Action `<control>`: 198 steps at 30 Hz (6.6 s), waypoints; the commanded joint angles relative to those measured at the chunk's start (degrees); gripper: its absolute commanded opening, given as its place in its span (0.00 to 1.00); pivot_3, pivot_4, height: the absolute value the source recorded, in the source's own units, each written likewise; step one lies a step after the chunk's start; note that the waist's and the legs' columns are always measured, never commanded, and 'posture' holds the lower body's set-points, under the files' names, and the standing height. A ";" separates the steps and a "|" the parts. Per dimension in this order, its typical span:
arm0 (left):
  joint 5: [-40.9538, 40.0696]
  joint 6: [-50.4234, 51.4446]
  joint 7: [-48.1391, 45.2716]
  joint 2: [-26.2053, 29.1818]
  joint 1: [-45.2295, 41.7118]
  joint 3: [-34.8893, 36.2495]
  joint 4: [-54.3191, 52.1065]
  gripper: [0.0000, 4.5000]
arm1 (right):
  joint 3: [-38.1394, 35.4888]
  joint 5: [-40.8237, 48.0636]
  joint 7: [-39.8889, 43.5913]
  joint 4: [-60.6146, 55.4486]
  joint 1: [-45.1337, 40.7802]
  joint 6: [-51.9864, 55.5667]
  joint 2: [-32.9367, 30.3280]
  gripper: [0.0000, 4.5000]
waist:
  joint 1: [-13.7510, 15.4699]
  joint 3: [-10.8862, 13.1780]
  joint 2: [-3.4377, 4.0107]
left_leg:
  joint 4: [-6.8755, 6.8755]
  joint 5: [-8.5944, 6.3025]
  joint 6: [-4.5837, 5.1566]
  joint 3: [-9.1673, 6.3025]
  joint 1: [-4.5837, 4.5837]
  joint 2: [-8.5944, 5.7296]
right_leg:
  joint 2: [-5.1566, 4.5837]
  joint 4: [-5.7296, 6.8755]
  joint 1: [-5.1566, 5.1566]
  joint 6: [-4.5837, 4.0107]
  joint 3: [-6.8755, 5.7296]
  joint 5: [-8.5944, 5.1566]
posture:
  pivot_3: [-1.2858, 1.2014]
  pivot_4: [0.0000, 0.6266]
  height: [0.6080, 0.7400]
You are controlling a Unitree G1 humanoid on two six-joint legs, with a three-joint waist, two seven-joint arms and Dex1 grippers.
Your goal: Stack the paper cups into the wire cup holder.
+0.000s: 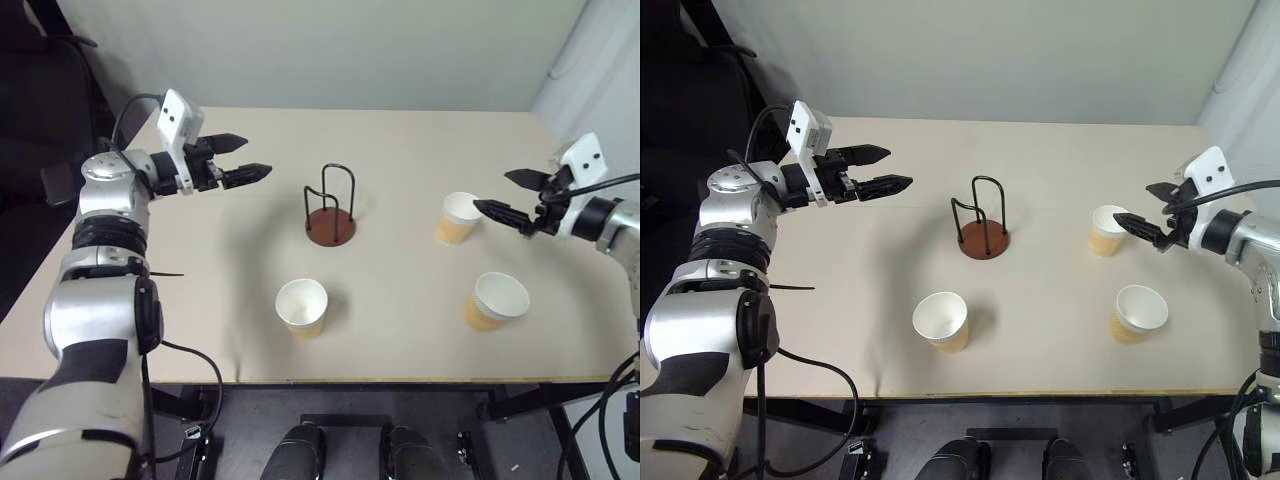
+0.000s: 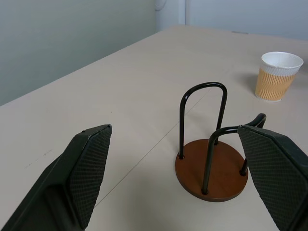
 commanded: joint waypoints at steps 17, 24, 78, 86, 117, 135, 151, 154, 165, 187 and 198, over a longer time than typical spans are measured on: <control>3.21 -1.77 -6.89 -6.33 -5.50 -2.18 3.93 1.00 | -8.39 3.62 -5.15 -14.58 7.67 6.95 -2.30 0.90 | 0.27 0.05 -0.01 | 0.03 -0.04 -0.02 0.04 0.02 0.01 | -0.02 0.01 0.03 0.03 0.05 -0.03 | 0.52 0.24 1.00; 6.30 -3.13 -13.03 -6.67 -5.61 -5.10 4.20 1.00 | -11.28 5.10 -4.87 -15.39 9.72 8.81 -4.54 0.90 | 0.08 0.11 -0.05 | 0.07 -0.05 0.00 0.14 0.01 0.01 | 0.01 0.00 0.00 0.10 0.11 -0.01 | 0.52 0.24 1.00; 11.10 -14.38 16.90 -16.11 1.94 -4.42 6.06 1.00 | -6.10 3.70 -7.18 -12.64 6.61 6.13 -2.34 0.90 | 0.39 0.11 -0.04 | 0.19 0.04 0.14 0.23 0.06 -0.02 | -0.02 0.08 0.07 0.28 0.14 0.10 | 0.52 0.24 1.00; 11.30 -14.91 20.15 -16.65 1.80 -4.49 6.37 1.00 | -6.04 3.70 -7.18 -12.62 6.60 6.07 -2.33 0.90 | 0.36 0.11 -0.04 | 0.19 0.06 0.11 0.24 0.07 -0.01 | -0.02 0.09 0.07 0.29 0.14 0.10 | 0.52 0.24 1.00; 9.78 -10.94 22.16 -21.02 3.73 -3.03 6.84 0.00 | -7.11 4.00 -8.55 -13.58 8.26 5.73 -1.76 0.91 | 0.44 0.12 -0.04 | 0.20 0.24 0.10 0.26 0.14 -0.03 | -0.02 0.13 0.13 0.31 0.16 0.19 | 0.52 0.24 1.00; 7.95 -9.48 15.61 -27.99 4.53 -3.15 4.55 0.00 | -7.73 4.24 -8.68 -14.36 8.93 6.37 -2.24 0.91 | 0.55 0.12 -0.04 | 0.17 0.29 0.14 0.26 0.10 -0.04 | -0.03 0.12 0.13 0.40 0.17 0.26 | 0.52 0.24 1.00; 8.98 -6.79 4.47 -30.26 7.89 -7.29 0.02 0.00 | -8.04 4.32 -9.07 -14.76 9.79 6.02 -2.06 0.91 | 0.64 0.12 -0.04 | 0.20 0.23 0.68 0.27 0.13 -0.05 | -0.04 0.10 0.24 0.47 0.20 0.32 | 0.52 0.24 1.00; 9.15 -6.79 3.87 -30.11 8.33 -8.09 -0.35 0.00 | -8.00 4.31 -9.07 -14.61 9.78 5.86 -1.98 0.91 | 0.64 0.12 -0.04 | 0.20 0.26 0.73 0.27 0.15 -0.05 | -0.04 0.09 0.27 0.48 0.20 0.34 | 0.52 0.24 1.00; 9.02 -5.98 2.36 -30.19 8.93 -9.60 -2.00 0.57 | -7.99 4.23 -9.10 -14.33 10.05 5.51 -2.03 0.91 | 0.63 0.12 -0.04 | 0.20 0.37 0.81 0.27 0.16 -0.05 | -0.04 0.05 0.29 0.47 0.22 0.45 | 0.52 0.24 1.00; 9.01 -9.74 5.48 -24.95 5.61 -7.84 1.21 0.99 | -5.30 2.71 -6.14 -10.35 6.89 4.25 -5.12 0.91 | 0.58 0.12 -0.04 | 0.18 0.38 0.82 0.27 0.09 -0.06 | -0.04 -0.03 0.24 0.48 0.24 0.47 | 0.52 0.24 1.00; 9.84 -9.88 3.94 -17.72 2.85 -7.61 3.18 0.99 | 3.87 -3.25 1.28 1.11 -1.06 -2.20 -7.12 0.91 | 0.44 0.12 -0.03 | 0.11 0.35 0.78 0.26 0.02 -0.04 | -0.03 -0.09 0.11 0.41 0.23 0.48 | 0.52 0.24 1.00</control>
